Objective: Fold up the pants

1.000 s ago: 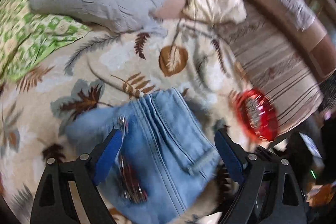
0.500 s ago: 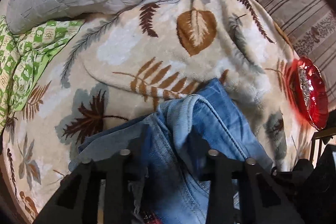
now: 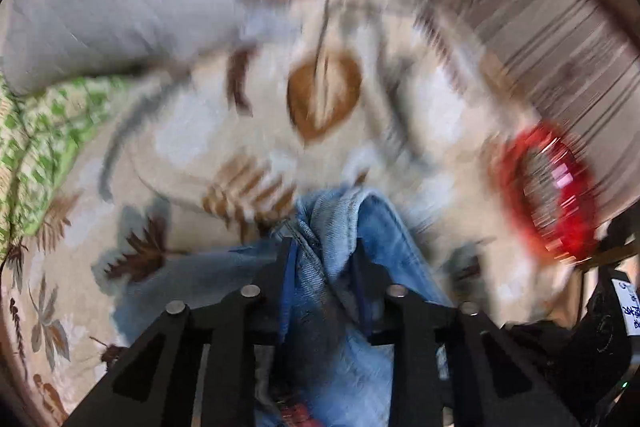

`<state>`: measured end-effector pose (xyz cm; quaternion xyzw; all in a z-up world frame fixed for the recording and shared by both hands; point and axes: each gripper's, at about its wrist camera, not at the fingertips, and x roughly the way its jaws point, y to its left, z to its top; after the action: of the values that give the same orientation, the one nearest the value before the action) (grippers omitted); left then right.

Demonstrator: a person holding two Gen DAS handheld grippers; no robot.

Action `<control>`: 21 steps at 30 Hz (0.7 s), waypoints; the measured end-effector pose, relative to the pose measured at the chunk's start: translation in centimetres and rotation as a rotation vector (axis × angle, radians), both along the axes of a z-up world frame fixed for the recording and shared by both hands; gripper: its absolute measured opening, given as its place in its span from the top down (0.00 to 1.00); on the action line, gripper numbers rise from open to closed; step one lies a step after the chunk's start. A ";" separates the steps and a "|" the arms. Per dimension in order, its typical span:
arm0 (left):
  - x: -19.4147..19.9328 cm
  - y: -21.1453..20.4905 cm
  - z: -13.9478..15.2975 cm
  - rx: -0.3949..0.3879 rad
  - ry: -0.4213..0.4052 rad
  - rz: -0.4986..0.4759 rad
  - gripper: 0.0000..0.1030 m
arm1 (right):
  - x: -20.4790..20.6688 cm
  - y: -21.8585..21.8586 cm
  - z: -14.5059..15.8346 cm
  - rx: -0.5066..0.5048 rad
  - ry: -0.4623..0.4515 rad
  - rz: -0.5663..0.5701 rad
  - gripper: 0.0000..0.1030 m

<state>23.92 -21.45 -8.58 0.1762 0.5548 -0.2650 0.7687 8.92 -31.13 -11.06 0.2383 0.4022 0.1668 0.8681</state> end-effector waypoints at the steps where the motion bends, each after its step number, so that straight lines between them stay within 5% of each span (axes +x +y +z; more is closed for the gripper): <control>1: 0.3 -0.4 -1.8 0.025 0.016 0.000 0.70 | 0.4 -0.2 -1.7 -0.005 0.049 -0.009 0.73; 7: -0.5 -1.5 -3.8 0.101 -0.067 -0.052 0.57 | -0.1 -0.3 -3.0 -0.019 0.016 -0.011 0.67; 9: -0.5 -1.2 -2.4 0.027 -0.028 -0.068 0.31 | -0.2 -0.1 -2.7 -0.031 0.011 -0.003 0.59; 11: -0.9 0.1 0.1 -0.085 -0.020 -0.046 0.13 | -0.6 0.0 -1.8 -0.043 -0.006 0.008 0.28; 12: -1.2 1.1 1.4 -0.124 -0.041 -0.025 0.05 | -1.0 0.1 -0.9 -0.030 -0.019 0.031 0.22; 14: -2.1 4.1 4.2 -0.204 -0.093 0.020 0.03 | -1.8 -0.6 0.5 -0.100 -0.047 -0.016 0.05; 16: -2.5 7.3 5.5 -0.269 -0.082 0.055 0.03 | -2.8 -1.1 2.0 -0.155 -0.108 -0.037 0.05; 21: -2.8 14.5 4.1 -0.318 -0.029 0.208 0.03 | -1.7 -3.2 2.6 -0.083 -0.112 -0.041 0.05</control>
<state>21.15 -6.93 -4.48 -0.0020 0.5101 -0.2660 0.8179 7.20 -34.36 -8.46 0.2006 0.3546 0.1455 0.9016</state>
